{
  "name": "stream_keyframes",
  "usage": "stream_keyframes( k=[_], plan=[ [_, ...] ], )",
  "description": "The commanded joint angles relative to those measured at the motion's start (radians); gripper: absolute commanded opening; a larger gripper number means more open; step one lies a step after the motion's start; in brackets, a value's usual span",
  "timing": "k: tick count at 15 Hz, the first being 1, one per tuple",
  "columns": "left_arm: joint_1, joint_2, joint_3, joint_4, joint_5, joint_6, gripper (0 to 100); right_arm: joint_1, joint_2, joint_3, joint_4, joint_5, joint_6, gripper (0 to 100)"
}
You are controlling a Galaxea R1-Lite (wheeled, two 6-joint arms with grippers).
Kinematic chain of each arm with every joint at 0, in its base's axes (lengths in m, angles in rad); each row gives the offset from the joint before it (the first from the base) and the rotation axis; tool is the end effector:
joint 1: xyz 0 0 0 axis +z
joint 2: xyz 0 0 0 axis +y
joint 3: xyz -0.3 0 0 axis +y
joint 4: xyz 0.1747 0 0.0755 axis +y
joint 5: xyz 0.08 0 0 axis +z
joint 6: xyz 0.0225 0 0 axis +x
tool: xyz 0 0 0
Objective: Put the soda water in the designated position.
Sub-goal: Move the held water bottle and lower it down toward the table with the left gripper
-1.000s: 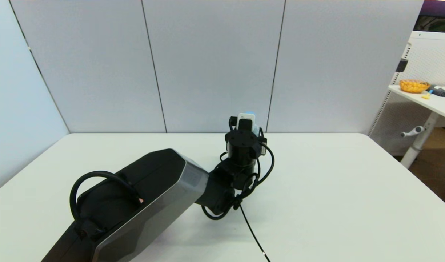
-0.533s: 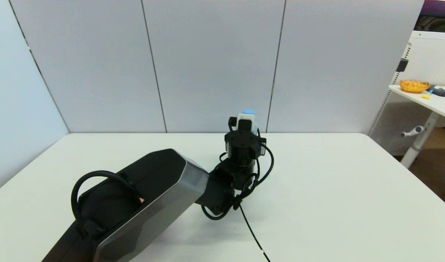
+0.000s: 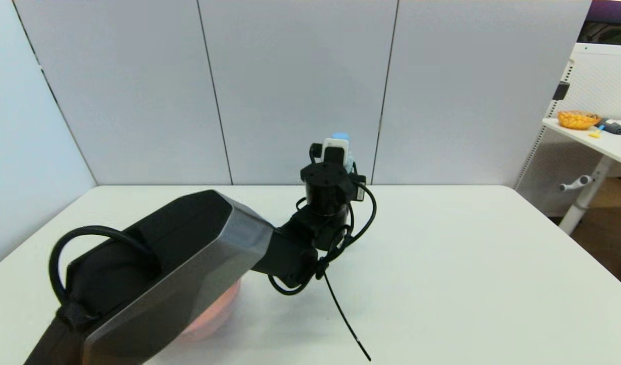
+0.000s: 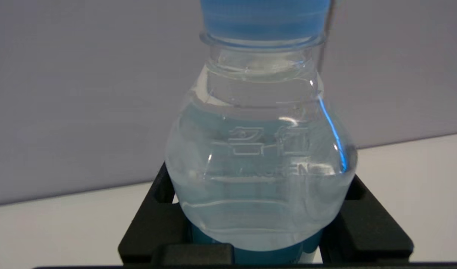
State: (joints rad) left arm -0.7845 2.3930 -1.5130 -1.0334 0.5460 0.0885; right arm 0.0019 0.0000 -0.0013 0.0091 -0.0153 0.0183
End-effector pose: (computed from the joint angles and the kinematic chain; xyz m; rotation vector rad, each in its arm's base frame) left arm 0.3532 -0.3360 0.1328 -0.0069 -0.1313 -0.2324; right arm -0.0229 -0.0004 0.0749 0.0182 0.0077 -0.0135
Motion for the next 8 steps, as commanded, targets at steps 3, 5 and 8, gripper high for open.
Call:
stream_keyframes(
  k=[3,5,8],
  plan=[
    [0.179,-0.39,0.407,-0.033,-0.078,0.123,0,0.0,0.0,0.001,0.0,0.0,0.002,100],
    [0.266,-0.459,0.479,-0.034,-0.156,0.168,0,0.0,0.002,0.0,0.0,0.0,0.002,100],
    [0.409,-0.518,0.557,-0.036,-0.296,0.194,0,0.001,0.0,0.0,0.0,0.0,0.002,100]
  ],
)
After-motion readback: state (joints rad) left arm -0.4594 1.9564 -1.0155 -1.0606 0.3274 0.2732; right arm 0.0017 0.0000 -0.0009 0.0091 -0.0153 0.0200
